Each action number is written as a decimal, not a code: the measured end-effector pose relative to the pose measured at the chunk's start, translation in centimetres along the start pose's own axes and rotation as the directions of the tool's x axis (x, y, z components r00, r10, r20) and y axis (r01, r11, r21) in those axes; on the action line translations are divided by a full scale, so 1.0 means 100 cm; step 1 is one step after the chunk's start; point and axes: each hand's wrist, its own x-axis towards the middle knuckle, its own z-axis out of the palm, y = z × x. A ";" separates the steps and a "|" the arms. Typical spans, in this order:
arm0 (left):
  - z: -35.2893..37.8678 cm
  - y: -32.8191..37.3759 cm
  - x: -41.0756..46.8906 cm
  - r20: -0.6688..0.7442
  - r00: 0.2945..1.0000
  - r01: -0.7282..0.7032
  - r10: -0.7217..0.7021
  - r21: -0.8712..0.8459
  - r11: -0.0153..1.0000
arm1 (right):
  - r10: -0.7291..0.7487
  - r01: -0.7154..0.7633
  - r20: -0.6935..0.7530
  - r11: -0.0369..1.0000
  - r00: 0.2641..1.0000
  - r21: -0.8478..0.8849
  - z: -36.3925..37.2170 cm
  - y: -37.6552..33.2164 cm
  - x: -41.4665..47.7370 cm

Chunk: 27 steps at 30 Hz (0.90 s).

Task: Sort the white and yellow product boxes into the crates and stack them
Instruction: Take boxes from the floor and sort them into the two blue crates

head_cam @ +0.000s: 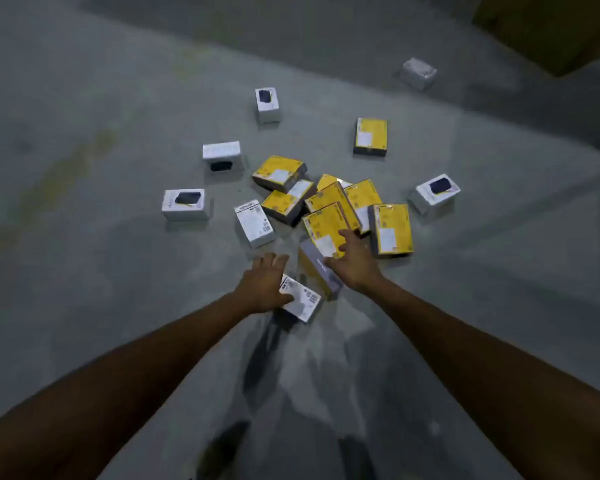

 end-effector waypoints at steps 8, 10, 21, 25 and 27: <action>0.053 -0.017 0.056 0.153 0.947 -0.321 0.282 0.475 0.819 | -0.068 0.102 0.140 0.961 0.988 -0.257 0.048 0.046 0.038; 0.059 -0.017 0.065 0.178 0.933 -0.358 0.312 0.525 0.772 | -0.092 0.136 0.151 0.940 0.984 -0.314 0.059 0.053 0.046; 0.026 -0.057 0.093 0.251 0.960 -0.039 0.126 -0.325 0.945 | -0.097 0.098 0.016 0.993 0.995 -0.071 0.050 0.063 0.078; 0.013 -0.074 0.105 0.316 0.949 0.287 -0.020 -0.833 0.472 | -0.043 0.084 -0.164 0.964 0.985 0.251 0.031 0.057 0.097; 0.015 -0.073 0.118 0.303 0.952 0.306 -0.047 -0.934 0.187 | -0.007 0.076 -0.238 0.956 0.971 0.283 0.031 0.055 0.102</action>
